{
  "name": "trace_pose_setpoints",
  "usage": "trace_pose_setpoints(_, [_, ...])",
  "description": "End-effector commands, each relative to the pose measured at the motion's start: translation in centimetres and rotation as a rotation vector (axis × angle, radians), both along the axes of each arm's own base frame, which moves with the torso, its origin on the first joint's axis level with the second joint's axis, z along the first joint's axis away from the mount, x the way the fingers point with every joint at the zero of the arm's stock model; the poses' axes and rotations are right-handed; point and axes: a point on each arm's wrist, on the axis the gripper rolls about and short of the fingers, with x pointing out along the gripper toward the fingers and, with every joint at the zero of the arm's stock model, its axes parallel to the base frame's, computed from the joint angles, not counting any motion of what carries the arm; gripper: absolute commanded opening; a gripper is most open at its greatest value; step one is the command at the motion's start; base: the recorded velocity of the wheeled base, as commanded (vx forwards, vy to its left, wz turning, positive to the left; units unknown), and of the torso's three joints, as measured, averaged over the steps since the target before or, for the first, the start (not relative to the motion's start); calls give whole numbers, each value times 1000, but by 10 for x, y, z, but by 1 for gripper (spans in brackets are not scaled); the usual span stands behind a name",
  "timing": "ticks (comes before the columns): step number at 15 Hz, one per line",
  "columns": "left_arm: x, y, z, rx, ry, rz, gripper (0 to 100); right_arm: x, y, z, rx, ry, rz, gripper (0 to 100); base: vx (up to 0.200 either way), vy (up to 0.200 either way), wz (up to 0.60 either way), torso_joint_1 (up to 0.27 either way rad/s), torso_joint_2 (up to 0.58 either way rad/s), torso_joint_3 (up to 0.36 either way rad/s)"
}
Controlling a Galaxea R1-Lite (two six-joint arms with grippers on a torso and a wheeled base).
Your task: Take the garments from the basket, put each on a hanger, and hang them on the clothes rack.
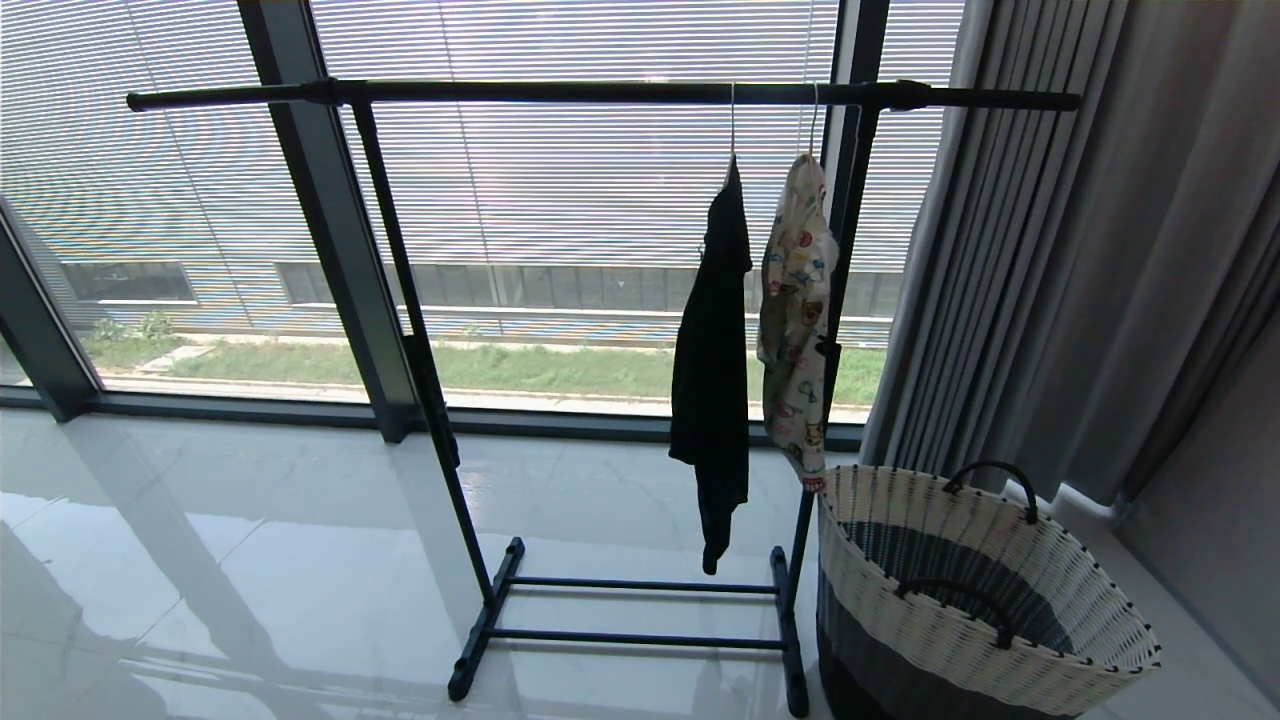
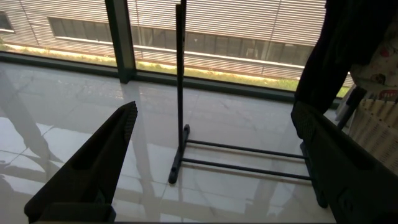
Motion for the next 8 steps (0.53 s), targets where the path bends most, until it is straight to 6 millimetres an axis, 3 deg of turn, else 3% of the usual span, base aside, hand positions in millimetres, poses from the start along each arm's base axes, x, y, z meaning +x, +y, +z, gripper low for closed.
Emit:
trace_pose_setpoints(1, [0, 0, 0, 0, 0, 0, 100, 0, 0, 0, -4, 1, 0, 100, 0, 0, 0, 0, 0, 0])
trace_pose_setpoints(8, [0, 0, 0, 0, 0, 0, 100, 0, 0, 0, -23, 0, -1, 100, 0, 0, 0, 0, 0, 0])
